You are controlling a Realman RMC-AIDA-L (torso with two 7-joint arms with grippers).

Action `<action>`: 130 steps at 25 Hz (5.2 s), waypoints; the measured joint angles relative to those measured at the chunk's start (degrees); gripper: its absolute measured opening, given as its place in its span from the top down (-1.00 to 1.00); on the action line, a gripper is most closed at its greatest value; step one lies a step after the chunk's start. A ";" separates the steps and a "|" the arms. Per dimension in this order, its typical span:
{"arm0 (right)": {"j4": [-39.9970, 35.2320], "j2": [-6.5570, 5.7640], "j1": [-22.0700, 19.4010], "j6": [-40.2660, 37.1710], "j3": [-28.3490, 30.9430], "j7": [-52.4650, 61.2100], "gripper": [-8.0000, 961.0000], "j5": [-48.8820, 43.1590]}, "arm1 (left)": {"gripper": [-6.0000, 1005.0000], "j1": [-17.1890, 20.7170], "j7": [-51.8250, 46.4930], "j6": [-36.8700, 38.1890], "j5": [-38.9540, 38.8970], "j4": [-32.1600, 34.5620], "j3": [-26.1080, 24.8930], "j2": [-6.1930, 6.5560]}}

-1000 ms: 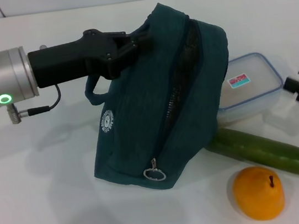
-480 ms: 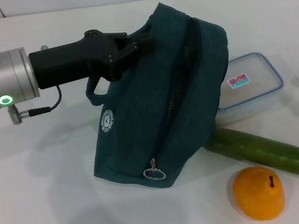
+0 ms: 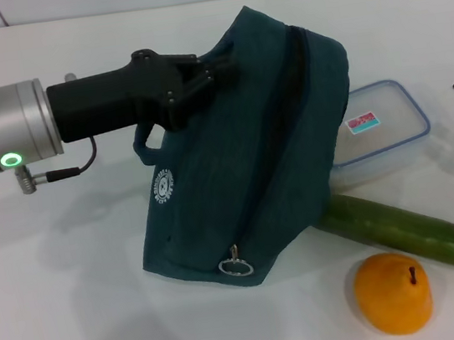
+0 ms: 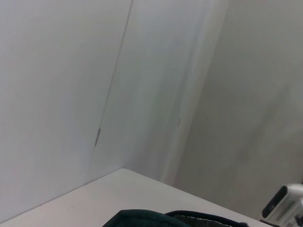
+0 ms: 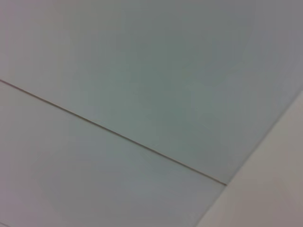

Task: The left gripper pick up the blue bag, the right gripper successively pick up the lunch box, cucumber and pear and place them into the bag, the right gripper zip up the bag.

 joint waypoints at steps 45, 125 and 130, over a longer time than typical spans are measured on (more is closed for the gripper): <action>-2.80 0.15 6.60 10.16 -2.17 19.24 -0.51 -4.11 | 0.90 1.61 2.16 0.23 -2.96 0.31 3.13 0.09; -21.09 -0.13 10.09 -21.55 -1.74 7.66 0.79 9.95 | 0.90 1.23 8.73 -1.09 -9.22 -4.62 4.57 0.00; -20.59 0.08 14.93 -21.26 -5.02 8.57 0.79 9.77 | 0.90 -0.69 8.36 -1.49 -9.10 -6.76 4.59 0.00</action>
